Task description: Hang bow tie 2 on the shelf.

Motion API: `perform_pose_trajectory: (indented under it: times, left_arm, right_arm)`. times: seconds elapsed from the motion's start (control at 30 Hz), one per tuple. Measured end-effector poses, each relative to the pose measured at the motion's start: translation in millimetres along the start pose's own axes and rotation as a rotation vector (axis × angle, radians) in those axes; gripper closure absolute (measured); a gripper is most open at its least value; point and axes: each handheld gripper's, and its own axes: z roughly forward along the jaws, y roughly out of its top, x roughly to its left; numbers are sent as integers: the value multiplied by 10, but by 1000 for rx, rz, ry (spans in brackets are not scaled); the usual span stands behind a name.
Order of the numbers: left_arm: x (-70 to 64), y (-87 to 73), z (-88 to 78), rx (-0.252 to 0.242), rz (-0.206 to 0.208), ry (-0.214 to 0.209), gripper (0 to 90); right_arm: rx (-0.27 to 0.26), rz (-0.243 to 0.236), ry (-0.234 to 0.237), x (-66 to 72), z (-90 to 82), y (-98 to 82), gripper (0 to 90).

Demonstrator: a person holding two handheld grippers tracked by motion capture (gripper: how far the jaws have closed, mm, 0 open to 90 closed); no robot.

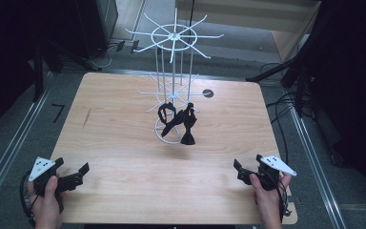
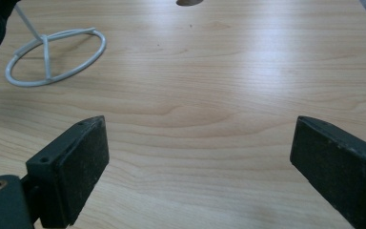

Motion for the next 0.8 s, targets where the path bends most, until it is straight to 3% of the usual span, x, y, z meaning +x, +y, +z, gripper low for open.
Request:
perform_pose_trajectory:
  times: [0.8]
  left_arm:
    - [-9,0,4,1,5,5,0]
  right_arm:
    - [-4,56,-70,-465,-319,-198,58]
